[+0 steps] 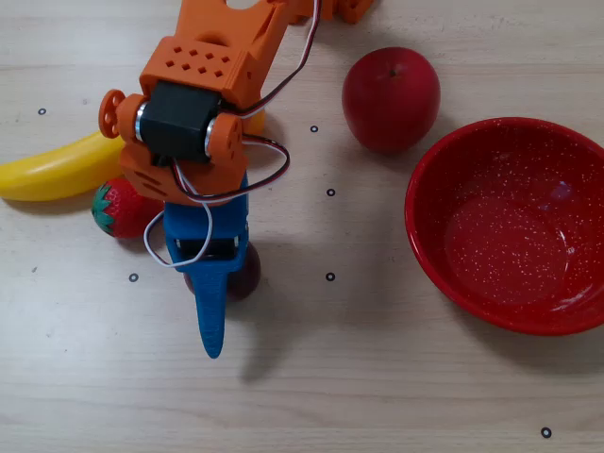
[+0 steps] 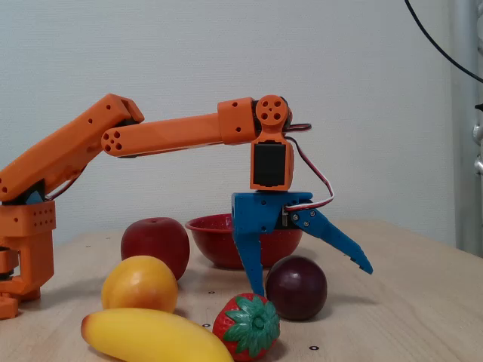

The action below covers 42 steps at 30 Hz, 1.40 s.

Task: Put plum in the red bowl.

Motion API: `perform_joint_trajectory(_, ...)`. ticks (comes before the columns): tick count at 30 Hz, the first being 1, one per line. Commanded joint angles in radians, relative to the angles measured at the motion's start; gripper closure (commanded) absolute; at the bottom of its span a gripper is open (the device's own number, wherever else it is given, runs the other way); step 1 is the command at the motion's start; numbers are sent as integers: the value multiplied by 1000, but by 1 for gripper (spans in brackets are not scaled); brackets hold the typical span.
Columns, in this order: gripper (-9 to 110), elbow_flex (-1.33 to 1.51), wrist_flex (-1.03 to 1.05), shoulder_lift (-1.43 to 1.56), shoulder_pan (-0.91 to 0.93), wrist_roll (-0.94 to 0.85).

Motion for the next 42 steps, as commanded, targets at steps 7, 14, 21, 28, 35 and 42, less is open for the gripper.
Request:
perform_joint_trajectory(7, 48, -74, -14, 44, -25, 32)
perform_joint_trajectory(14, 51, -69, -14, 44, -20, 34)
perform_joint_trajectory(21, 54, -64, -15, 44, -18, 41)
perform_joint_trajectory(28, 59, -63, -17, 43, -18, 44)
perform_joint_trajectory(35, 62, -60, -17, 43, -18, 46)
perform_joint_trajectory(42, 67, -60, -20, 43, -18, 52)
